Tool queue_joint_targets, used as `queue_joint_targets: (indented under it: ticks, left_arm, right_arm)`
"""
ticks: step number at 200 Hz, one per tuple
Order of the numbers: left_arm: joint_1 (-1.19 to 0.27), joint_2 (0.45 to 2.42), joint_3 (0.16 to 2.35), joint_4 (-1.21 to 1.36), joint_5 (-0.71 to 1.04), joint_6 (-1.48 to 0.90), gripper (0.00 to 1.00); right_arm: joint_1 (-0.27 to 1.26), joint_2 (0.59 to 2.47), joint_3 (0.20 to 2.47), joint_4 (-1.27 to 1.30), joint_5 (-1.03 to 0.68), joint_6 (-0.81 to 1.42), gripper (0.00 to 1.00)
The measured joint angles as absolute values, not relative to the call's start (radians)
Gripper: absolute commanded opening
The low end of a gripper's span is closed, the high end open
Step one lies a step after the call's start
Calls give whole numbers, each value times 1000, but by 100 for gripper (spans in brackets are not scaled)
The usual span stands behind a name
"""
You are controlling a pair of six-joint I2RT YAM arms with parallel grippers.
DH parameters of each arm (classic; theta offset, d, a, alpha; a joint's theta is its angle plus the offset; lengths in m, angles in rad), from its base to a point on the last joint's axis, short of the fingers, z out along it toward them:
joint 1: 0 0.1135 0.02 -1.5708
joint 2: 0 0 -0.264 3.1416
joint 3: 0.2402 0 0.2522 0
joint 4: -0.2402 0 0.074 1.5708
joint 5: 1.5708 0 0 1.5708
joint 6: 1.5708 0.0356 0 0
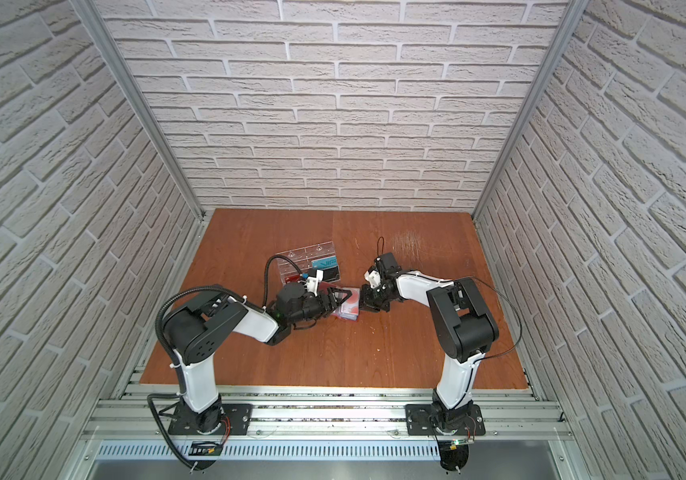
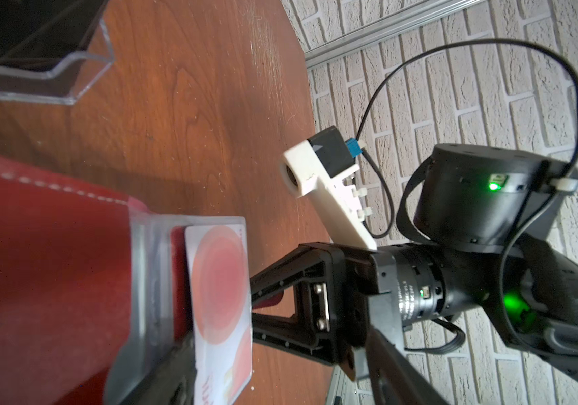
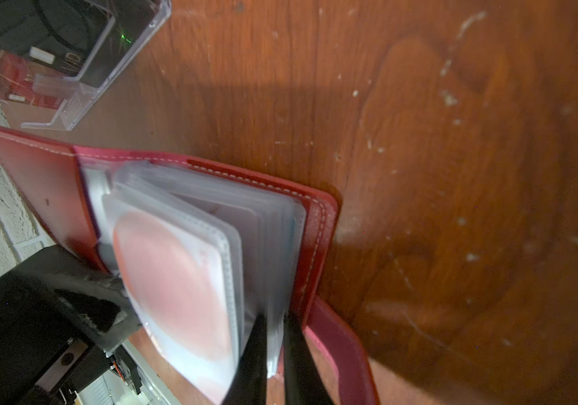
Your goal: Take the credit cards out of the card holder
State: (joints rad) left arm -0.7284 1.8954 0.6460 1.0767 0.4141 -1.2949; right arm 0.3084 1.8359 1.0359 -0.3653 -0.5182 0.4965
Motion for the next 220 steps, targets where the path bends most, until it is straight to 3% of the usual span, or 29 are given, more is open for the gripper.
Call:
queue_joint_targets:
  ticks: [100, 220]
  left_arm:
    - [-745, 1895, 643, 1078, 430, -1268, 72]
    - [-785, 1917, 596, 1103, 458, -1280, 72]
  right_arm:
    - [308, 1836, 1072, -447, -443, 447, 28]
    - [301, 1833, 1076, -453, -423, 429, 29]
